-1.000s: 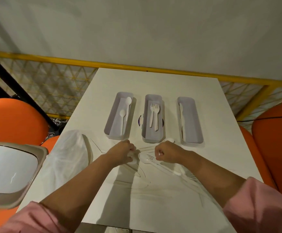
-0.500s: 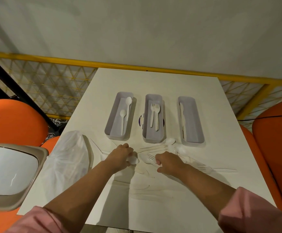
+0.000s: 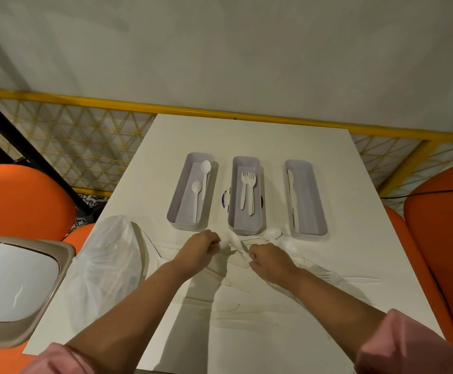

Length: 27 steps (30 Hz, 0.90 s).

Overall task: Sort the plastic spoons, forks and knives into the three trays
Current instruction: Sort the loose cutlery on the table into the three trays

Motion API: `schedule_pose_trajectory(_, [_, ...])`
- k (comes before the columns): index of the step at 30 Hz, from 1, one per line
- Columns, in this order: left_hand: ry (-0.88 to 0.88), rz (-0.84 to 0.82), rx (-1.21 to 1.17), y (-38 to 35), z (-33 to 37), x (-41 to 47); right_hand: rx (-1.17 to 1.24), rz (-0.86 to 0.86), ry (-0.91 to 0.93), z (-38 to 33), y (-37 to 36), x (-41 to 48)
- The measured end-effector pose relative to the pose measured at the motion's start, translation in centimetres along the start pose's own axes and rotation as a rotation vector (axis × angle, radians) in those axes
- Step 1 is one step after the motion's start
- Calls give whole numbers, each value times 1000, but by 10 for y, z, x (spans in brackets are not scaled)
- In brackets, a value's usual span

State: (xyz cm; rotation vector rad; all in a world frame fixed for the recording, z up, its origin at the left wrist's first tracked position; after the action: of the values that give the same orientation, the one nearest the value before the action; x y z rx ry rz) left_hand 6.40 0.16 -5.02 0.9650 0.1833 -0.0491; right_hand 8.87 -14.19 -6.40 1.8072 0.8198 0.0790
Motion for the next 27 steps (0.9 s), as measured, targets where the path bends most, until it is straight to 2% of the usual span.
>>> schedule_pose_trajectory(4, [28, 69, -161, 15, 15, 3, 235, 131, -49, 3, 13, -1])
schedule_pose_trajectory(9, [221, 138, -771, 20, 17, 9, 417, 236, -53, -1, 29, -3])
schedule_pose_trajectory(12, [307, 88, -1033, 13, 25, 12, 466, 251, -39, -10, 36, -5])
schedule_pose_trajectory(19, [382, 42, -1022, -1, 38, 20, 301, 334, 61, -29, 52, -6])
schedule_pose_trajectory(23, [388, 33, -1089, -6, 47, 25, 188, 315, 87, -35, 54, -10])
schedule_pose_trajectory(27, [397, -4, -1176, -11, 58, 26, 205, 283, 93, -31, 55, -14])
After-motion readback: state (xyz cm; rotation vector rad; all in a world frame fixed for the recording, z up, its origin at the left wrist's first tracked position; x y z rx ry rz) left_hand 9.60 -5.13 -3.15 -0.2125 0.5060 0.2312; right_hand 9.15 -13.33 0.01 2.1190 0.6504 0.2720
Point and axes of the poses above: each hand's wrist, its own x-axis towards the middle knuckle, its own y-axis out of the back of the hand, z = x × y, the point moved 9 cm from there along x, towards the middle knuckle, and after that the axes turned 1 degree about x, right-handed, at the moved point
